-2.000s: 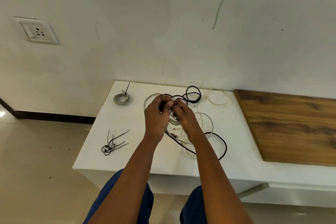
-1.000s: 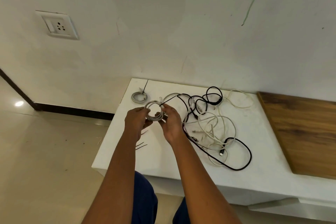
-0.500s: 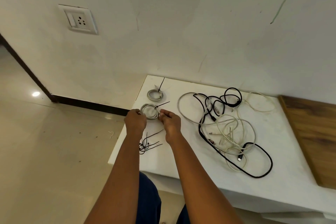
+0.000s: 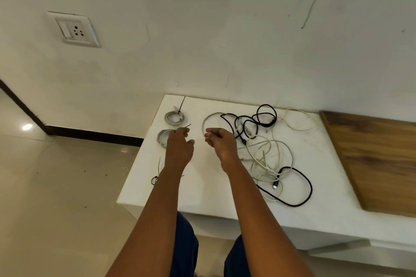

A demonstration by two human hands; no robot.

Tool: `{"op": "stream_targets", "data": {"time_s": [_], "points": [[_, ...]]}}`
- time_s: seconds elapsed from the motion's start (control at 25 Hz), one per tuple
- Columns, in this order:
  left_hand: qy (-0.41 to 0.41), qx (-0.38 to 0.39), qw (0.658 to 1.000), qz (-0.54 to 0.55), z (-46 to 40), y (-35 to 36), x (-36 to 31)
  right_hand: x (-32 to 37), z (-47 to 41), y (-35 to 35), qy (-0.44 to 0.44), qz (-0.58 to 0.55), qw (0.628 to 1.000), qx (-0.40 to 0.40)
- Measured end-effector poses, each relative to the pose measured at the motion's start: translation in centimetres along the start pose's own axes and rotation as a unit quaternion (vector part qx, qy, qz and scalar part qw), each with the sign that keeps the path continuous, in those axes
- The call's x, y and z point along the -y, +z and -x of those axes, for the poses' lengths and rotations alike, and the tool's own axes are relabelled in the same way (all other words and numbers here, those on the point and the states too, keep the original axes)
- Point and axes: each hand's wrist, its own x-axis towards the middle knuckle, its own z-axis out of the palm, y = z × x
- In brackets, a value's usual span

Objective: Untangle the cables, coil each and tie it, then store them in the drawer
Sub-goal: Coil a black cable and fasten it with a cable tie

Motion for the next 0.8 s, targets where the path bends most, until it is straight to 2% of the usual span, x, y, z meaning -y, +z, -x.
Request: {"op": "stream_targets", "data": {"time_s": [0.12,0.24,0.36,0.48,0.56,0.64,0.72,0.8], "points": [[-0.042,0.099,0.994,0.027,1.6,2.5,-1.8,0.3,0.5,-4.2,-0.085,0.174,0.981,-0.014],[-0.116,0.163,0.978,0.052,2.8,4.9,-2.9,-0.5,1.4,-7.6,-0.067,0.331,0.941,0.037],[-0.160,0.182,0.961,0.131,3.9,6.1,-3.8,-0.8,2.4,-9.0,-0.025,0.388,0.915,0.108],[-0.166,0.146,0.948,0.230,4.3,6.4,-4.4,-0.3,3.1,-10.1,-0.039,0.411,0.907,0.080],[-0.130,0.137,0.938,0.292,4.3,6.1,-5.0,0.2,3.1,-11.0,-0.069,0.403,0.912,0.027],[-0.078,0.153,0.934,0.314,4.5,6.0,-5.3,1.1,3.1,-11.9,-0.094,0.318,0.943,-0.037],[-0.038,0.162,0.947,0.274,4.9,6.0,-5.4,2.0,3.1,-12.5,-0.116,0.224,0.962,-0.101],[-0.005,0.155,0.966,0.206,5.4,6.2,-5.4,2.5,3.2,-13.0,-0.121,0.152,0.973,-0.126]]}}
